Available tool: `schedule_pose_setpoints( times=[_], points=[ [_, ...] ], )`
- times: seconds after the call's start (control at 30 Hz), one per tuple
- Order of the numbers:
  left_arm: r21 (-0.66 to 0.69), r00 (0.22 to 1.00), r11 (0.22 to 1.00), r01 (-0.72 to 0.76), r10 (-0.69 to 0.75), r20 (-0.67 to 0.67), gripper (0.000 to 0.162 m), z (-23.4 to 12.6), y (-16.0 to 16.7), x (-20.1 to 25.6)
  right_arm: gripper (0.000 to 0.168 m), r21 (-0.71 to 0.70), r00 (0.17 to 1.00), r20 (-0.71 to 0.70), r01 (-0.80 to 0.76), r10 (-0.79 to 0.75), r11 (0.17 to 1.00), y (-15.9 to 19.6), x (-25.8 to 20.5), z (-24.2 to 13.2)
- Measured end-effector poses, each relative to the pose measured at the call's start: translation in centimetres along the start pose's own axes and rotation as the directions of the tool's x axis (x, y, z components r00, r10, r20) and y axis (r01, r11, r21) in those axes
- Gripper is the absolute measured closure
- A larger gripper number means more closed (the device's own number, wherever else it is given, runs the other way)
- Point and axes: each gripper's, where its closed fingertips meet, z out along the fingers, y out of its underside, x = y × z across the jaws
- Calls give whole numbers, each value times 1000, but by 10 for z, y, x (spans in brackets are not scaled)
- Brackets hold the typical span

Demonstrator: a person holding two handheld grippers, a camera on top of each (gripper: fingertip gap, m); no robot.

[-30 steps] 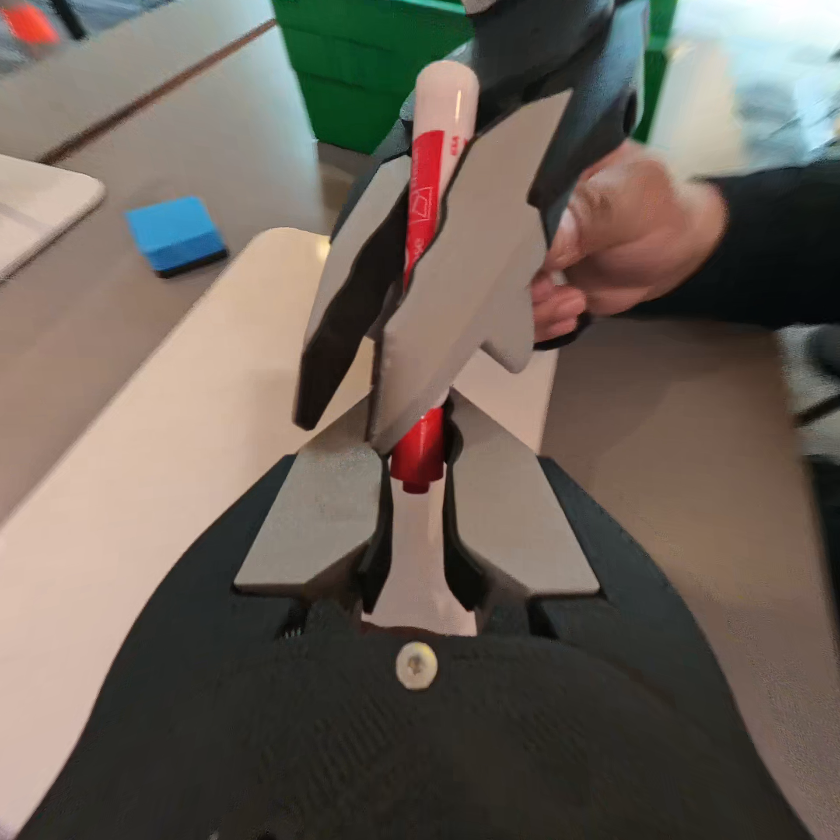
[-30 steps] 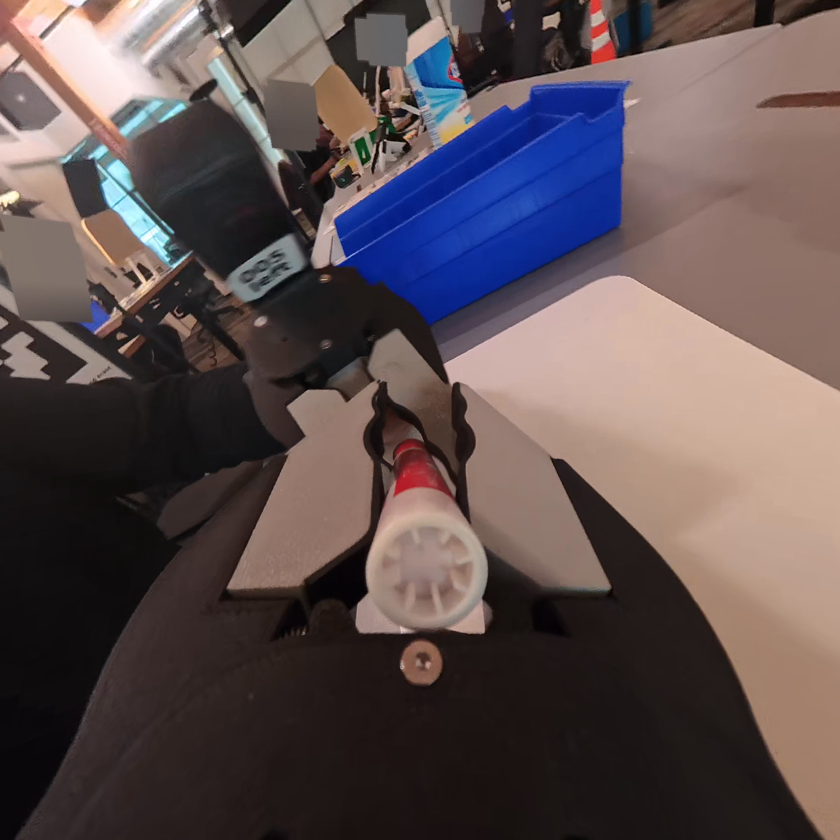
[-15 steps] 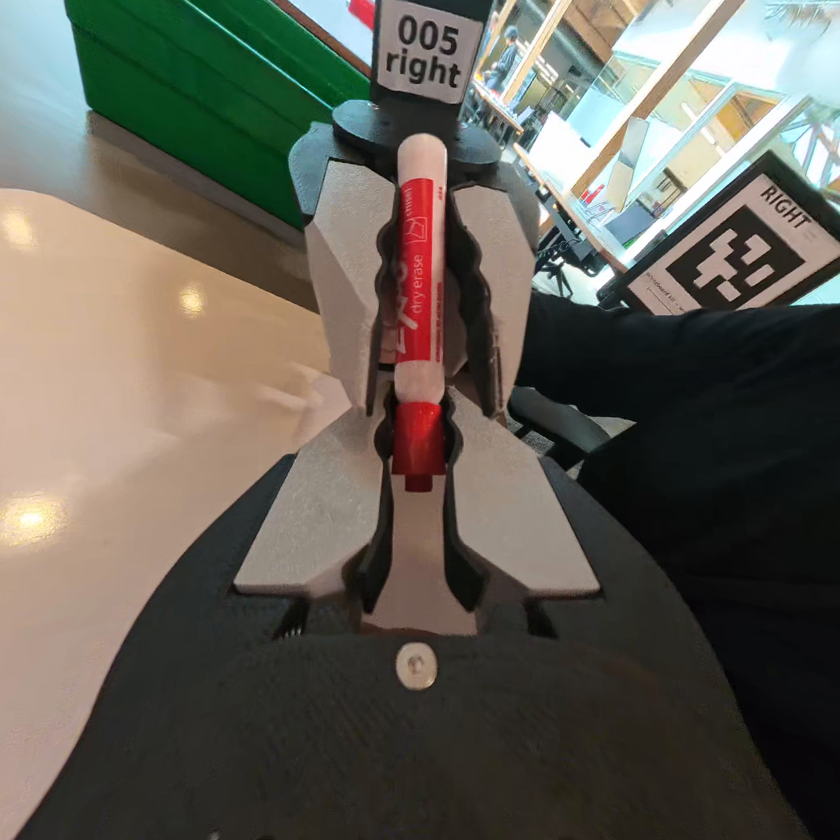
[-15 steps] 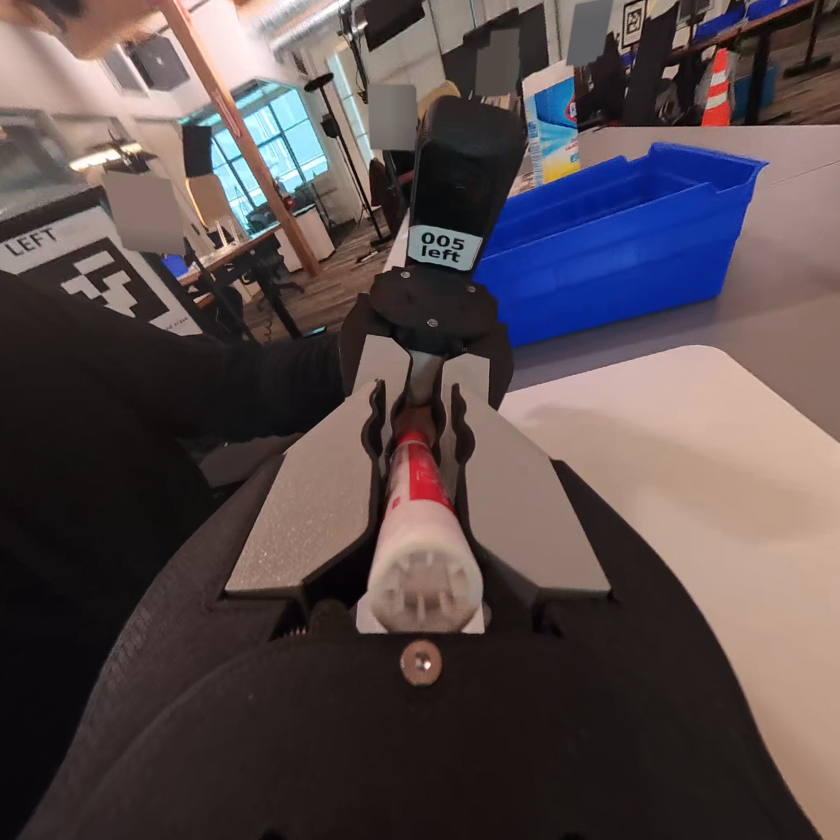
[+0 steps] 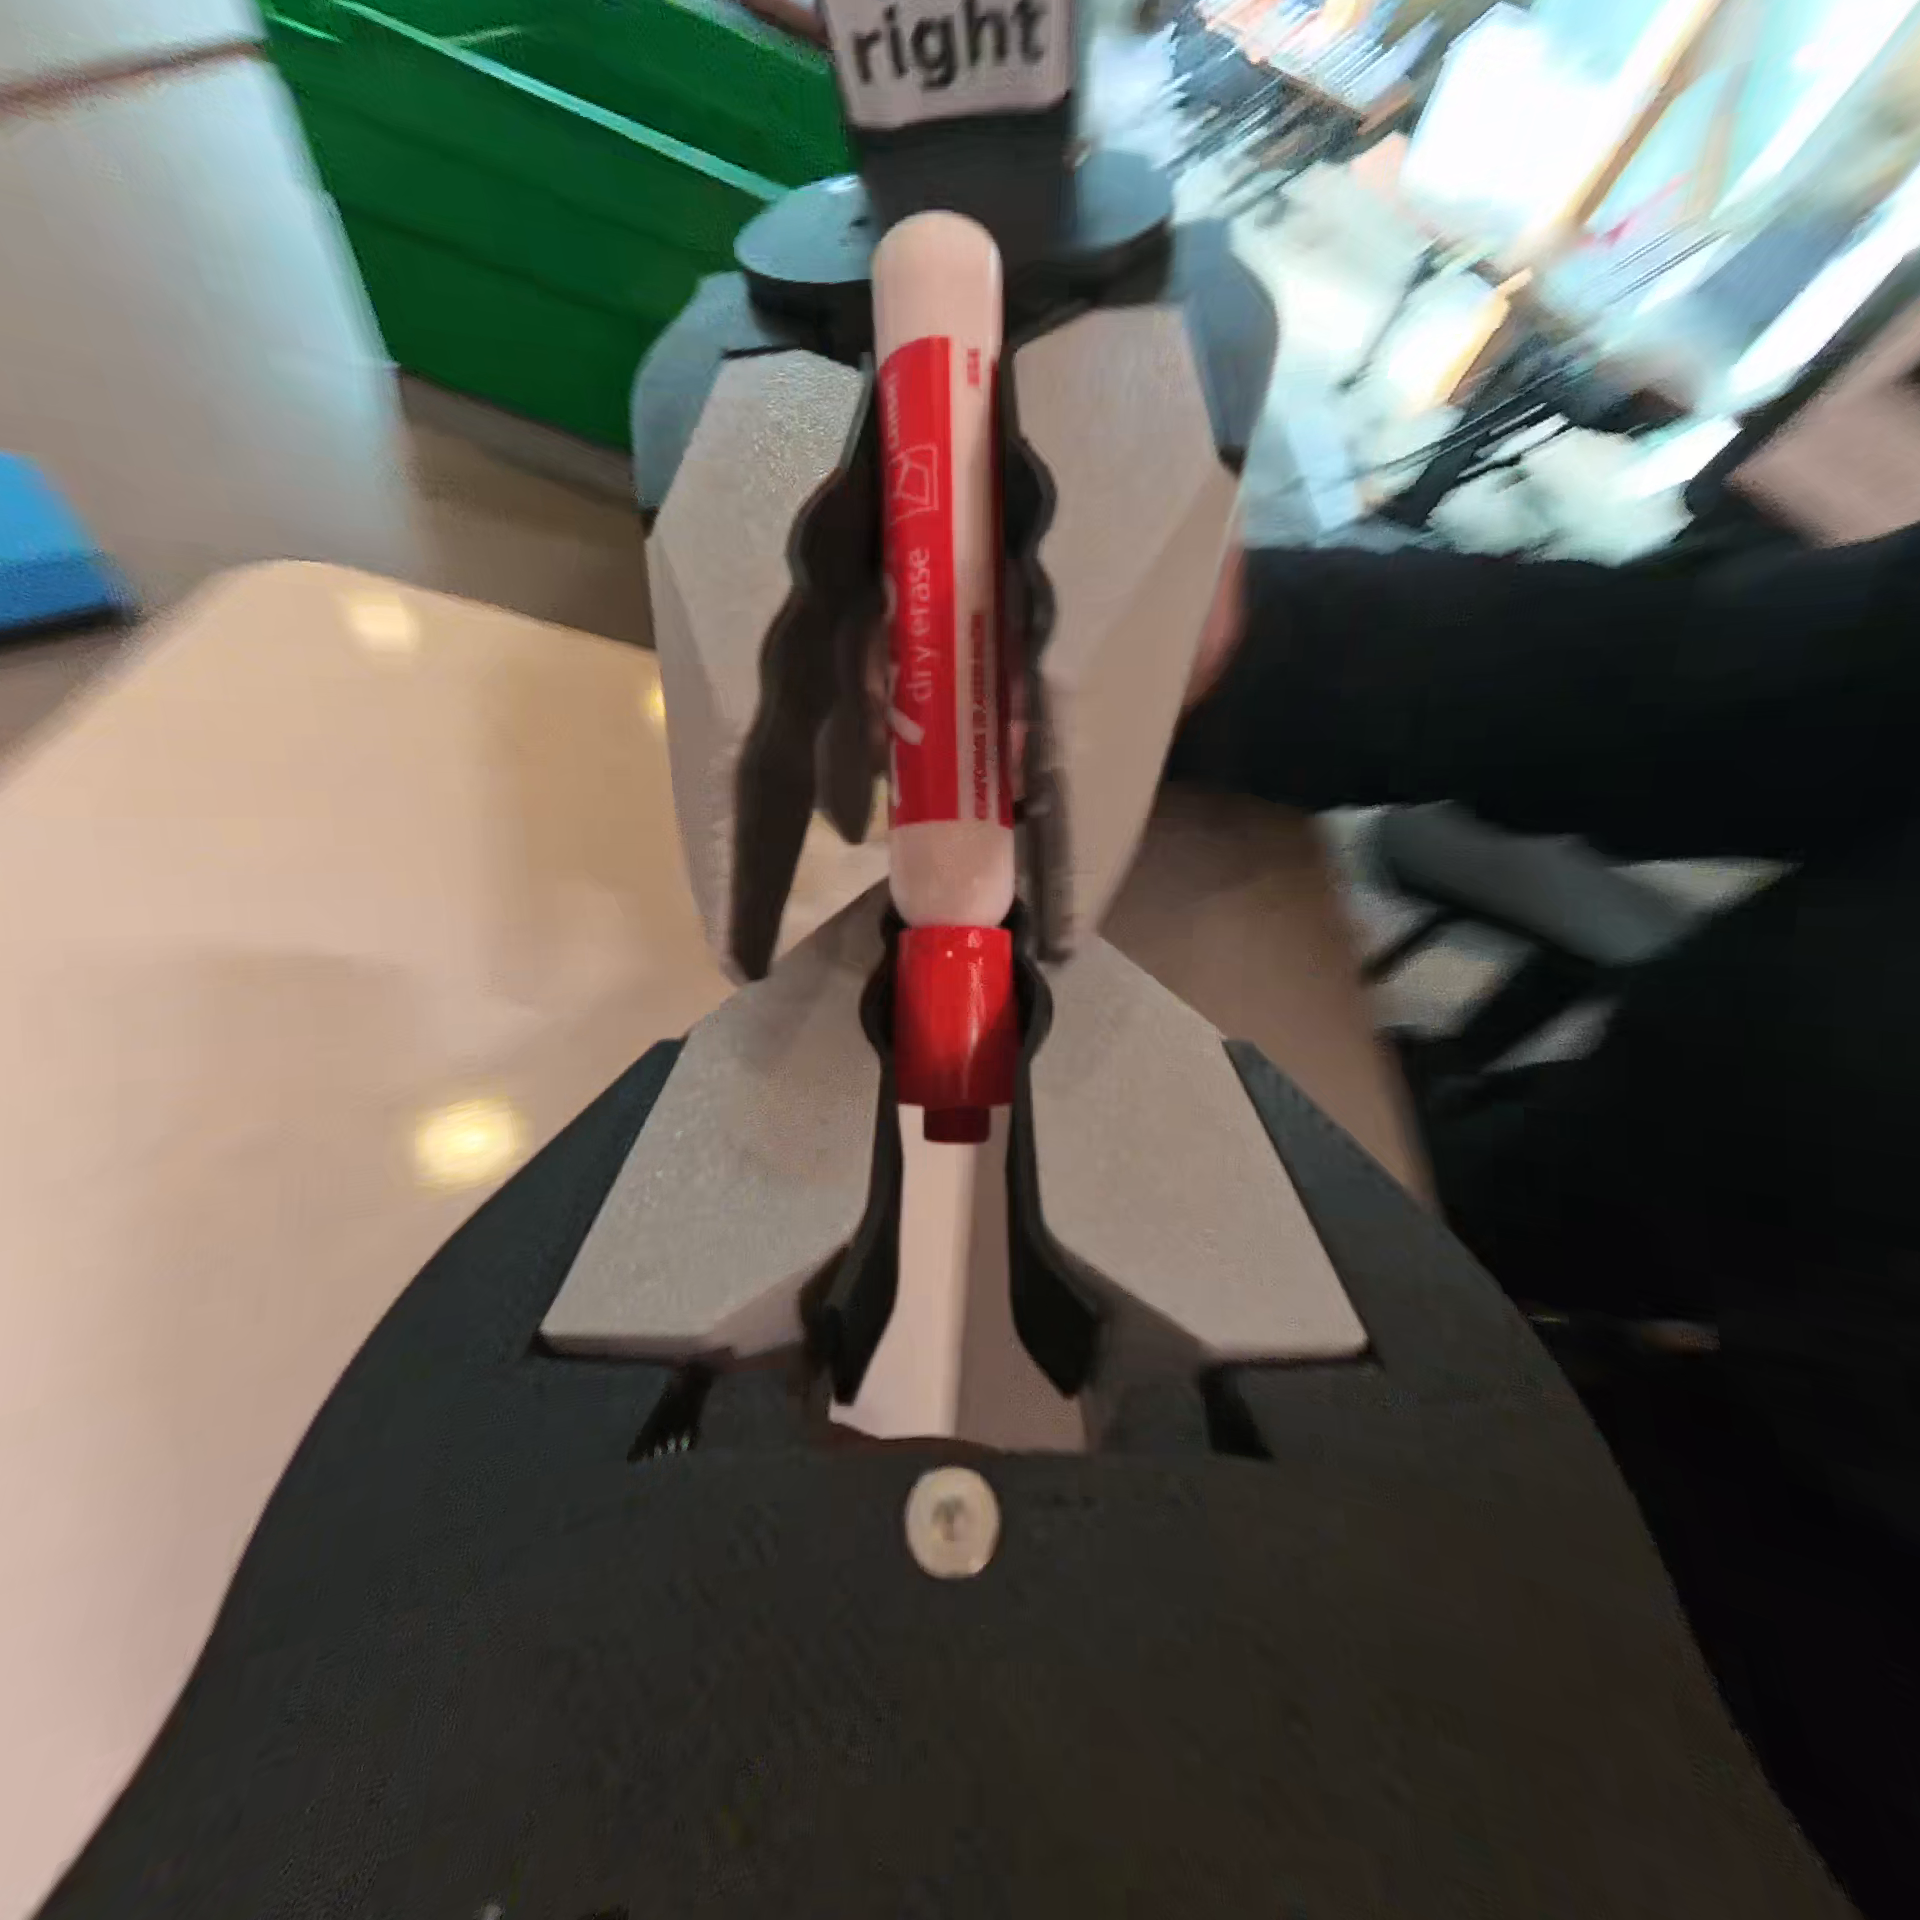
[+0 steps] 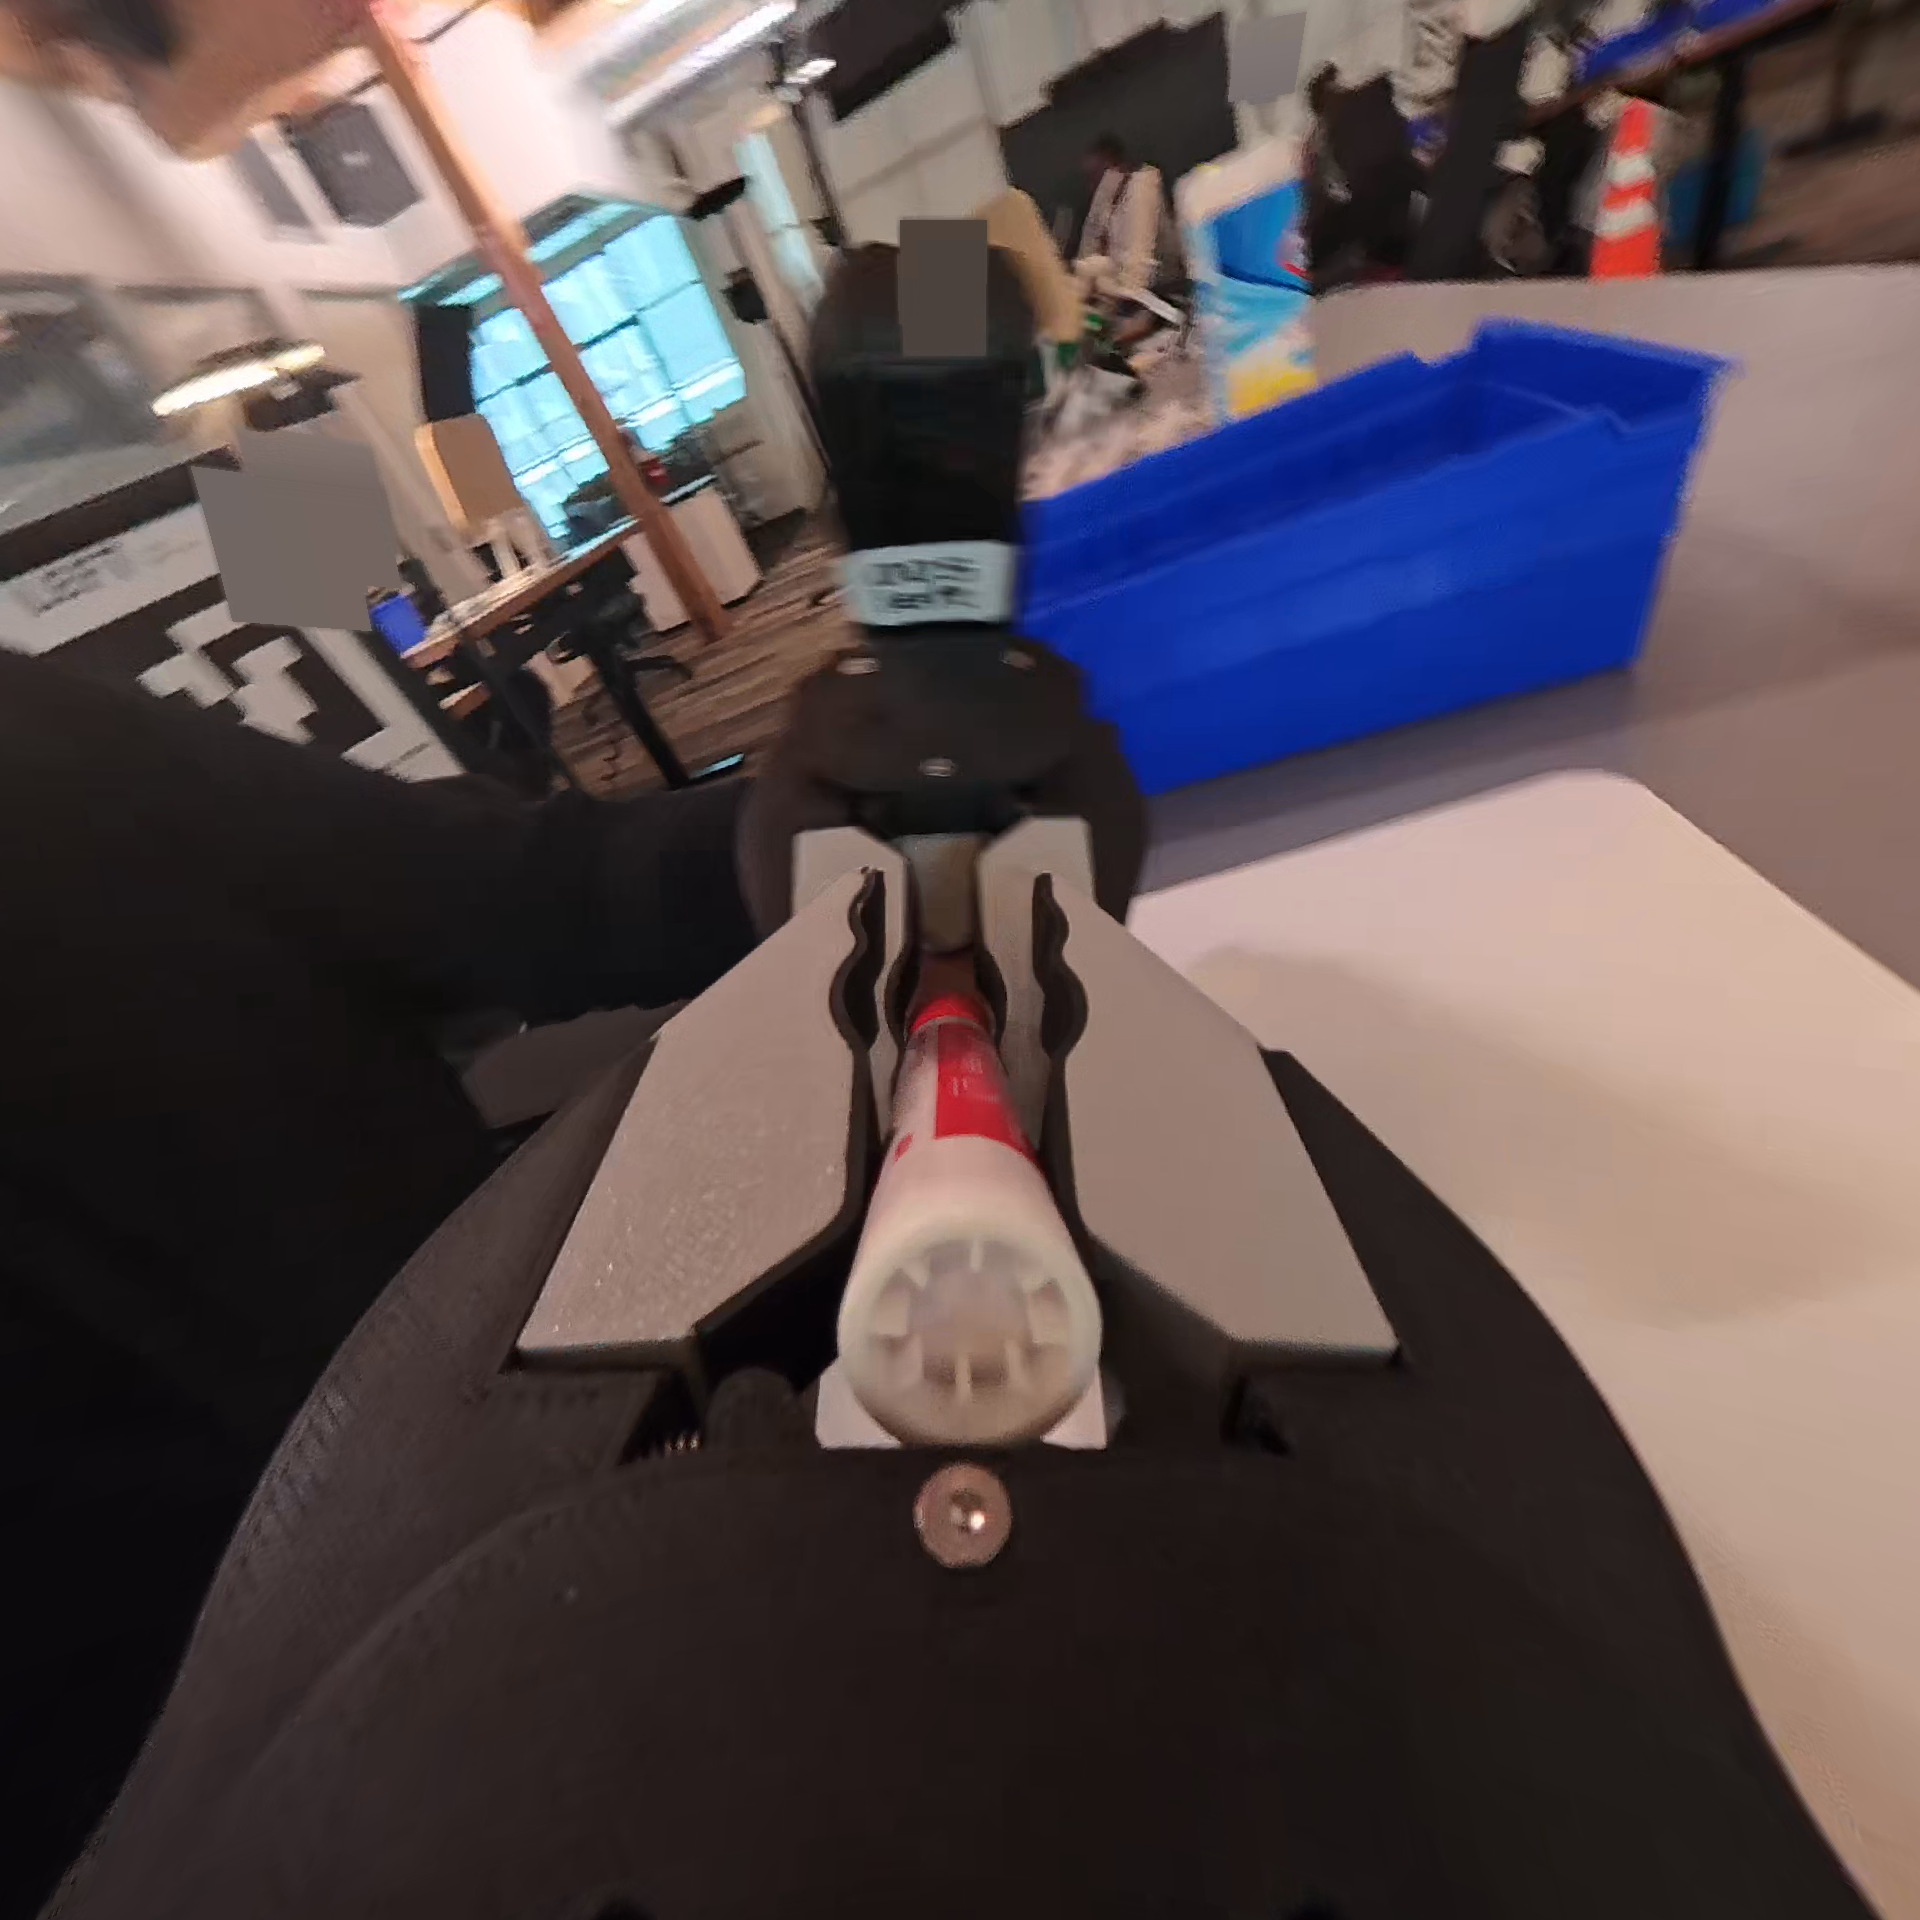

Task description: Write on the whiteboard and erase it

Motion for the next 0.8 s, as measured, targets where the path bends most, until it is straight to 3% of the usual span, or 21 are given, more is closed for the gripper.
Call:
schedule_pose_setpoints(
  times=[0.1, 0.2, 0.27, 0.37, 0.5, 0.6, 0.67, 0.73, 0.8],
  points=[
    [-112, 936, 977, -179, 204, 287, 151, 0, 8, -35, 141, 22, 985, -61, -158, 159, 987, 5, 24, 0],
    [-198, 842, 936, -291, 349, 412, 151, -1, 8, -49, 141, 50, 967, -67, -244, 247, 968, 6, 33, -3],
    [-141, 918, 970, -199, 234, 319, 151, 3, 8, -34, 141, 39, 983, -48, -175, 177, 984, 4, 25, -4],
    [-16, 998, 998, 59, -59, -13, 151, 2, 0, 5, 141, 42, 998, 11, -70, 69, 997, -5, 3, -1],
    [-28, 846, 945, 326, -304, -438, 152, -5, -11, 57, 142, 34, 985, 131, 108, -111, 994, -8, -34, -1],
    [-26, 787, 922, 387, -345, -512, 151, -4, -17, 65, 142, 51, 975, 168, 137, -144, 989, -11, -43, -4],
    [14, 868, 942, 335, -303, -393, 152, 2, -14, 47, 141, 44, 988, 119, 92, -97, 995, -11, -30, -5],
    [30, 976, 983, 180, -175, -126, 152, 7, -6, 16, 141, 34, 999, 41, 16, -18, 999, -8, -8, -5],
    [-46, 982, 997, -54, 61, 176, 152, 7, 4, -16, 141, 16, 996, -4, -89, 89, 996, -1, 10, -4]
  ],
)
